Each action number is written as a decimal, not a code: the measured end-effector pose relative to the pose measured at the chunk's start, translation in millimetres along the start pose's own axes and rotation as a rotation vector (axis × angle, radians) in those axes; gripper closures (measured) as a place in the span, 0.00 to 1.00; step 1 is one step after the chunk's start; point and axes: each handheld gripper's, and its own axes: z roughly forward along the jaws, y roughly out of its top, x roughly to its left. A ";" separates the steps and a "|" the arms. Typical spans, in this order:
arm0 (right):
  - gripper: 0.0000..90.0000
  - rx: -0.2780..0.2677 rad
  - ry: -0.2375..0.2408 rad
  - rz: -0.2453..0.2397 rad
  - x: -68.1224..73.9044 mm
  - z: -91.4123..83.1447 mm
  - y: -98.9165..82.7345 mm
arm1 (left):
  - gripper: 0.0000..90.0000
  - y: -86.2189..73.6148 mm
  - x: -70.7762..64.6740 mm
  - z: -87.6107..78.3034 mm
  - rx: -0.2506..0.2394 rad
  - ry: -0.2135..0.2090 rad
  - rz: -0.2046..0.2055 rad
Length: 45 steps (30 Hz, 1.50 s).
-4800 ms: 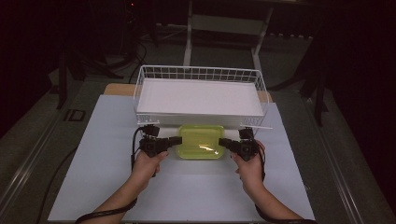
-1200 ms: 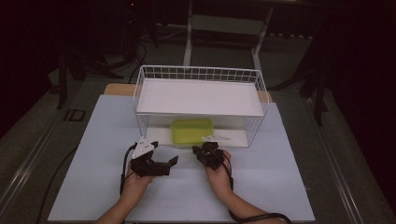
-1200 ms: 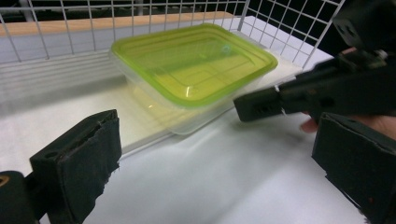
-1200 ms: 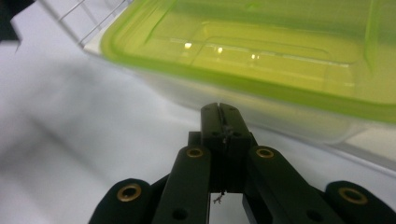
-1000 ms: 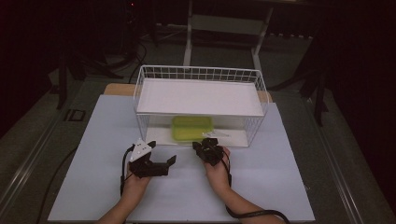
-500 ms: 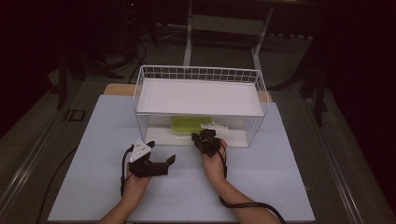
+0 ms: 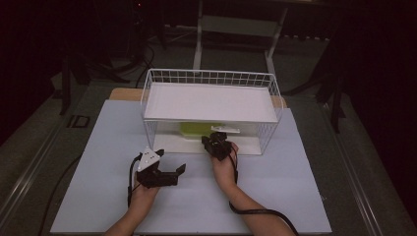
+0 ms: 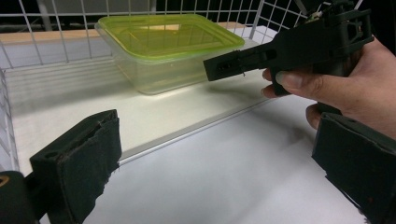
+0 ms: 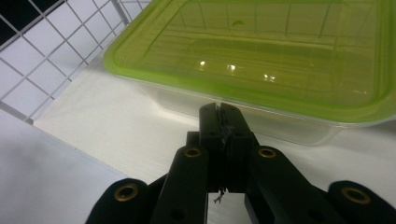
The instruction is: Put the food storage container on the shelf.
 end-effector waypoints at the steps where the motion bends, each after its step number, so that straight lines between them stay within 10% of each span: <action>1: 0.98 0.000 0.000 0.000 0.0 0.0 0.0 | 0.02 0.0 0.0 0.0 0.000 0.000 0.000; 12: 0.84 0.004 0.049 -0.057 9.3 -28.8 -14.3 | 0.02 3.8 -3.3 -0.4 -0.013 -0.025 0.014; 22: 0.18 -0.101 0.111 -0.102 2.7 -69.6 -15.5 | 0.02 23.5 -14.8 -3.7 -0.063 -0.086 0.076; 45: 0.20 -0.097 0.186 -0.156 -19.6 -135.9 -33.4 | 0.02 29.5 -17.6 -38.7 -0.036 -0.139 0.091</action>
